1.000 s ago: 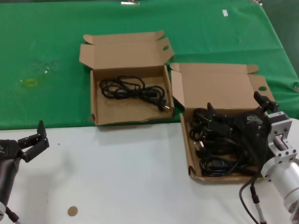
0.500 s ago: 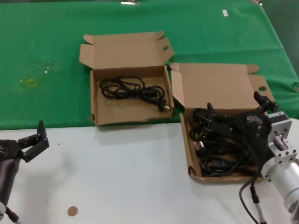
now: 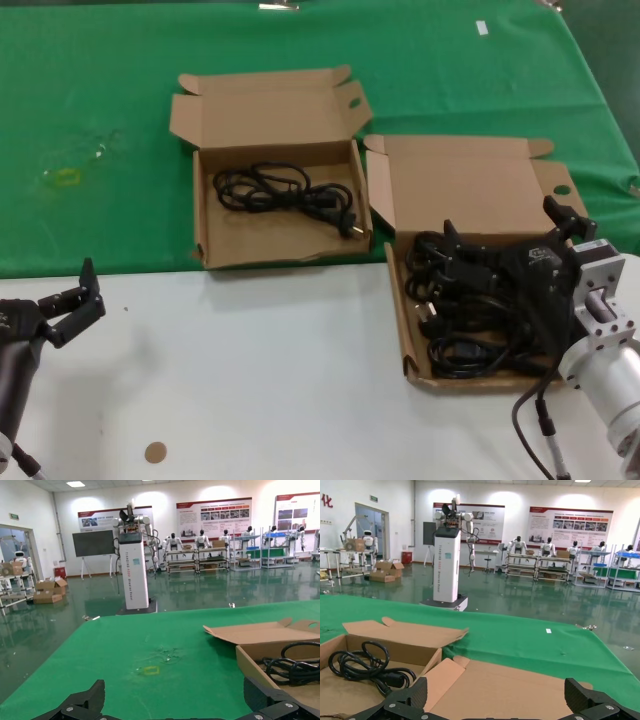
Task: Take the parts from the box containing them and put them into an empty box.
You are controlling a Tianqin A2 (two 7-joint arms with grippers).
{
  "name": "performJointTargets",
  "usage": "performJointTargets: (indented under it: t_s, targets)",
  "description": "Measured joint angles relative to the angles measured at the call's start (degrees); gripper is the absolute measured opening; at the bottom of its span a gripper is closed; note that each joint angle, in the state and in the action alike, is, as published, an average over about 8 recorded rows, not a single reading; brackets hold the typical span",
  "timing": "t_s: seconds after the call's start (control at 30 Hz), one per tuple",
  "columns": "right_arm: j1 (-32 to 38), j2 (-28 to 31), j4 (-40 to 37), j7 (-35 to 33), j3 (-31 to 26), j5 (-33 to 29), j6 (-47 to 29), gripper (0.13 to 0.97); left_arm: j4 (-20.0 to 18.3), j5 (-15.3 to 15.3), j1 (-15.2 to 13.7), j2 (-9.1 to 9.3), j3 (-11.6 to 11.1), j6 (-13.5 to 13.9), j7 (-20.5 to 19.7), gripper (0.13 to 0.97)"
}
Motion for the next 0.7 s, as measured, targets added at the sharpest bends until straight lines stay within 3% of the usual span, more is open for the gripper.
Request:
performJointTargets:
  t_s: [0.7]
  targets:
    - [0.0,0.0,0.0,0.0,0.0,0.0,0.0,0.966,0.0,0.0,0.0,0.0,0.0,0.0,0.0,0.966]
